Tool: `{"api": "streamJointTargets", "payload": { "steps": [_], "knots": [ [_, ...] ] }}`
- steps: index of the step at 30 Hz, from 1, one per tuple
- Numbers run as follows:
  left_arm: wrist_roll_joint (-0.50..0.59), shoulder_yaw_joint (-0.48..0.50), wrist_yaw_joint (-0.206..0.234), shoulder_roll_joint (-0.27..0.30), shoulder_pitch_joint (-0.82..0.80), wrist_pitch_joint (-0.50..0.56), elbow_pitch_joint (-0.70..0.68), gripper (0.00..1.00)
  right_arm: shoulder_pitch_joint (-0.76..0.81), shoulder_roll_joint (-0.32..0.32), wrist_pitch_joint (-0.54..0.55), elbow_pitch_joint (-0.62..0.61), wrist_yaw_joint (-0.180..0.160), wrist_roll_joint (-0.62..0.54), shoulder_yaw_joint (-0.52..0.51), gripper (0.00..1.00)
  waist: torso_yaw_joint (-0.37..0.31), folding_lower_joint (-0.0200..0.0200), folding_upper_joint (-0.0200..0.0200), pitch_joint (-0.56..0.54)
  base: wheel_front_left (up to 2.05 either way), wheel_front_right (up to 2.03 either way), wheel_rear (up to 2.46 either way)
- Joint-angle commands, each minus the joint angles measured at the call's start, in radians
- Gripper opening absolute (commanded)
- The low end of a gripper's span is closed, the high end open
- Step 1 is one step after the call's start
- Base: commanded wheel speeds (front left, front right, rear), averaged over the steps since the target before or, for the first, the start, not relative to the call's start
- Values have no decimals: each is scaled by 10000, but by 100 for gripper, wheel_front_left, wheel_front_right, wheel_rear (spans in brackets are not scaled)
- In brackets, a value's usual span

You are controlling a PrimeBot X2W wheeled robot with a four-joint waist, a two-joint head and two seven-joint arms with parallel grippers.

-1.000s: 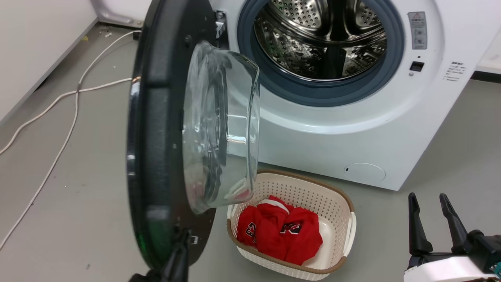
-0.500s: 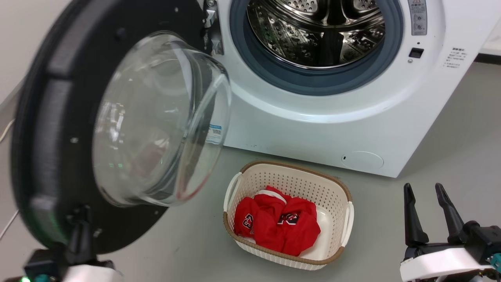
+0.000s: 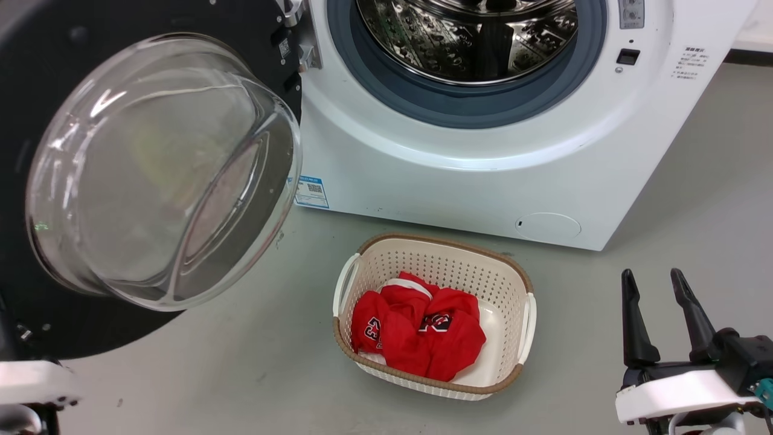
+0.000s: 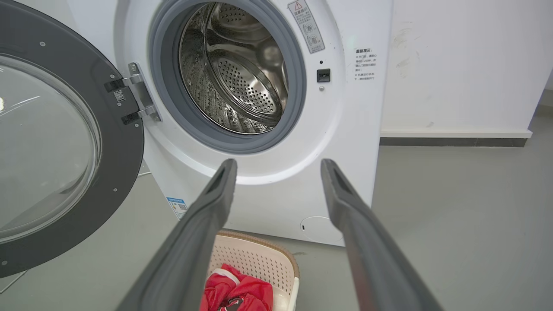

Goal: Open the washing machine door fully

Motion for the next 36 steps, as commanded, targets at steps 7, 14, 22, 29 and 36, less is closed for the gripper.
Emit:
{"api": "streamJointTargets", "payload": {
  "steps": [7,14,22,29,36],
  "knots": [
    [436,866,-556,377,-986,-21,1239,0,-261,5,-19,10,-3,-95,65,100,-170,-1,0,177,0,0,0],
    [1067,1369,-897,0,-921,-22,1494,0,-149,5,-19,107,-3,-165,73,100,-291,-1,0,-73,0,0,0],
    [1816,1457,-1158,-1133,229,-21,238,0,141,5,-19,103,-3,-164,89,100,-375,-1,0,-592,0,0,0],
    [2417,811,-1400,-2214,1256,-21,-1046,100,326,5,-19,13,-3,-300,81,100,-490,-1,0,-855,0,0,0],
    [2725,-160,-1487,-2741,1713,-22,-2058,100,432,5,-17,-78,-3,-382,237,100,-783,-1,0,-981,0,0,0]
  ]
}}
